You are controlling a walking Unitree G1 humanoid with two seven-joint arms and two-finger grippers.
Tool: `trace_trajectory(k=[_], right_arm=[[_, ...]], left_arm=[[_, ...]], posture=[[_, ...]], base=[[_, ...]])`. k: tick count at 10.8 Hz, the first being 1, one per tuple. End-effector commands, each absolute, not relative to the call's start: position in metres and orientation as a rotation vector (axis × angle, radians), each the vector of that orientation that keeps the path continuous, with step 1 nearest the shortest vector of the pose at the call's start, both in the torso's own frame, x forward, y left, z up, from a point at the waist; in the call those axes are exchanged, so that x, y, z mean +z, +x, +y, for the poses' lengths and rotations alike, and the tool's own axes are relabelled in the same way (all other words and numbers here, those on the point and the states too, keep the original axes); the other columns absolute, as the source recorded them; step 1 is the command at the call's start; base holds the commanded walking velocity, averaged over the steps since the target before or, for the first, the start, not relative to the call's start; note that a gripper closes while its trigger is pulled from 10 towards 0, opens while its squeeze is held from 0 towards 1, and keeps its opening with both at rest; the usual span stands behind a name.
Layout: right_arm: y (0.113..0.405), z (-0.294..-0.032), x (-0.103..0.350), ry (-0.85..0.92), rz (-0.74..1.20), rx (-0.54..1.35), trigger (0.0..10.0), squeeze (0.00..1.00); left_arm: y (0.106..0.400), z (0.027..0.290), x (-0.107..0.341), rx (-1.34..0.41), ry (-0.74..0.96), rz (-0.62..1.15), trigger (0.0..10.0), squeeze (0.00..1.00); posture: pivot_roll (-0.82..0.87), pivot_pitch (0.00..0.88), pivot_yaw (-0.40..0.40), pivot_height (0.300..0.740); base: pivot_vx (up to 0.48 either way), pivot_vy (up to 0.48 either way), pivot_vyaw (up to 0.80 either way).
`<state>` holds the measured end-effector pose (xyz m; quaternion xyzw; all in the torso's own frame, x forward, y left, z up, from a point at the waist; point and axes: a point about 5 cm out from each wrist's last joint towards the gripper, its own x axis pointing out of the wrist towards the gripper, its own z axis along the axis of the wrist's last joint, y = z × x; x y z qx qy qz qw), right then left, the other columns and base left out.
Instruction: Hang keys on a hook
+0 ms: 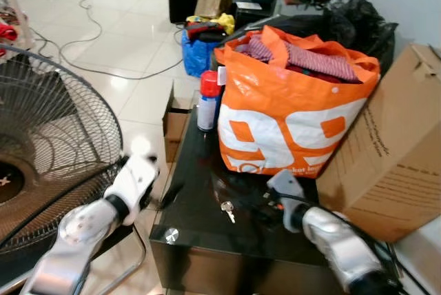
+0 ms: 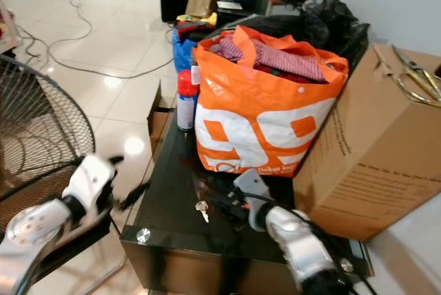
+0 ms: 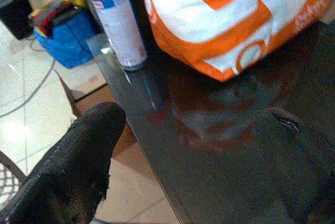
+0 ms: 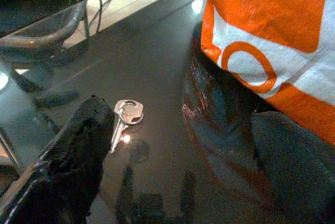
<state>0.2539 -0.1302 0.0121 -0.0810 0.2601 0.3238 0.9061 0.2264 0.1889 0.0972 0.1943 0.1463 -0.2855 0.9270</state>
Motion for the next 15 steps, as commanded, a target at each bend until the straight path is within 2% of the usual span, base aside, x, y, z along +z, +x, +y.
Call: trace_trajectory(k=[1, 6, 9, 10, 11, 12, 13, 15], right_arm=[[0.258, -0.132, 0.014, -0.17, 0.523, 0.658, 10.0, 0.0], [0.252, -0.093, -0.011, -0.081, 0.576, 0.711, 10.0, 0.0], [0.258, -0.078, -0.01, -0.053, 0.533, 0.653, 10.0, 0.0], [0.26, -0.073, -0.011, -0.062, 0.519, 0.624, 8.5, 0.0], [0.26, -0.066, -0.013, -0.119, 0.521, 0.608, 3.9, 0.0], [0.26, -0.065, -0.014, -0.135, 0.525, 0.586, 2.7, 0.0], [0.262, -0.064, -0.015, -0.139, 0.528, 0.551, 0.5, 0.0], [0.261, -0.058, -0.017, -0.162, 0.54, 0.551, 0.0, 0.0]], left_arm=[[0.224, 0.185, 0.101, -0.614, 0.418, 0.294, 10.0, 0.0], [0.194, 0.201, 0.109, -0.631, 0.444, 0.372, 10.0, 0.0], [0.183, 0.208, 0.116, -0.62, 0.453, 0.397, 10.0, 0.0], [0.182, 0.211, 0.118, -0.61, 0.448, 0.403, 10.0, 0.0], [0.181, 0.214, 0.12, -0.605, 0.426, 0.411, 10.0, 0.0], [0.18, 0.215, 0.12, -0.613, 0.422, 0.419, 10.0, 0.0], [0.179, 0.215, 0.12, -0.625, 0.418, 0.427, 10.0, 0.0], [0.179, 0.212, 0.12, -0.65, 0.403, 0.442, 10.0, 0.0]], posture=[[-0.04, 0.0, -0.087, 0.732], [0.03, 0.094, -0.1, 0.732], [0.05, 0.13, -0.107, 0.732], [0.05, 0.137, -0.107, 0.732], [0.06, 0.143, -0.106, 0.732], [0.05, 0.145, -0.105, 0.732], [0.05, 0.147, -0.104, 0.732], [0.05, 0.148, -0.102, 0.732]], base=[[0.0, 0.0, 0.0], [0.0, 0.0, 0.0], [0.0, 0.0, 0.0], [0.0, 0.0, 0.0], [0.0, 0.0, 0.0], [0.0, 0.0, 0.0], [0.0, 0.0, 0.0], [0.0, 0.0, 0.0]])
